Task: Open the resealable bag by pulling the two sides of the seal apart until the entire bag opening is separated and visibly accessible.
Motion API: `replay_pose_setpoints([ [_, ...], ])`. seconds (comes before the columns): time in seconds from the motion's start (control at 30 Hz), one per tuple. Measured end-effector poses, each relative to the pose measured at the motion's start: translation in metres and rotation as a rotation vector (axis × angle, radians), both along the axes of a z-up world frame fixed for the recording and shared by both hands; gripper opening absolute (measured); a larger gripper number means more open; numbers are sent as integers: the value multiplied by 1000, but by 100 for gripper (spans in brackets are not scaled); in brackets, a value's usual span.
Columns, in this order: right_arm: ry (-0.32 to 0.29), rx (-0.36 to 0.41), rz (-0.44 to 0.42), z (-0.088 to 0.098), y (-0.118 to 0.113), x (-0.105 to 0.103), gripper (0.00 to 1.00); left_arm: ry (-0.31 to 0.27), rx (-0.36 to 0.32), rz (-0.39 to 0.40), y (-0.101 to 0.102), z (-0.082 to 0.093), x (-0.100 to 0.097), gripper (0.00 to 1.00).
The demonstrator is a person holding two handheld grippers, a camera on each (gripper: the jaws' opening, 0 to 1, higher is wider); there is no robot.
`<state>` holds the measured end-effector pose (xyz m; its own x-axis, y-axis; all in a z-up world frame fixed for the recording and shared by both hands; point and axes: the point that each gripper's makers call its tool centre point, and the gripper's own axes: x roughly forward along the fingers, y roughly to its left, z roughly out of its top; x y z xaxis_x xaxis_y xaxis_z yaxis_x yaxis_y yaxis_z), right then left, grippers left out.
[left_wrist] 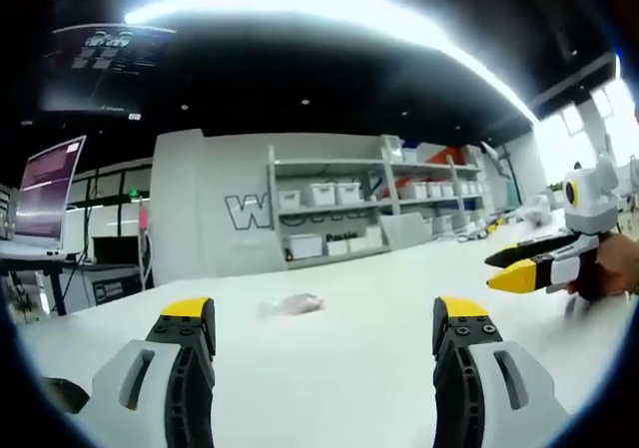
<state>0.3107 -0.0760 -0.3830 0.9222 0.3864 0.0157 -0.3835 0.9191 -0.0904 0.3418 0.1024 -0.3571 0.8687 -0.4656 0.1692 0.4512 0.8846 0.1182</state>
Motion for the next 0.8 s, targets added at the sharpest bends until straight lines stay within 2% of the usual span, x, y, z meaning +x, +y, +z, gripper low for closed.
replay_pose_setpoints([
  [0.3, 0, -64, 7, 15, 4, 4, 46, 17, 26, 5, 3, 5, 7, 89],
  [0.5, 33, -86, -1, 14, 3, 11, 49, 51, 50, 19, 12, -1, 11, 89],
  [0.8, 60, -123, 19, 17, 11, 20, 50, 60, 60, 20, 18, 3, 9, 89],
])
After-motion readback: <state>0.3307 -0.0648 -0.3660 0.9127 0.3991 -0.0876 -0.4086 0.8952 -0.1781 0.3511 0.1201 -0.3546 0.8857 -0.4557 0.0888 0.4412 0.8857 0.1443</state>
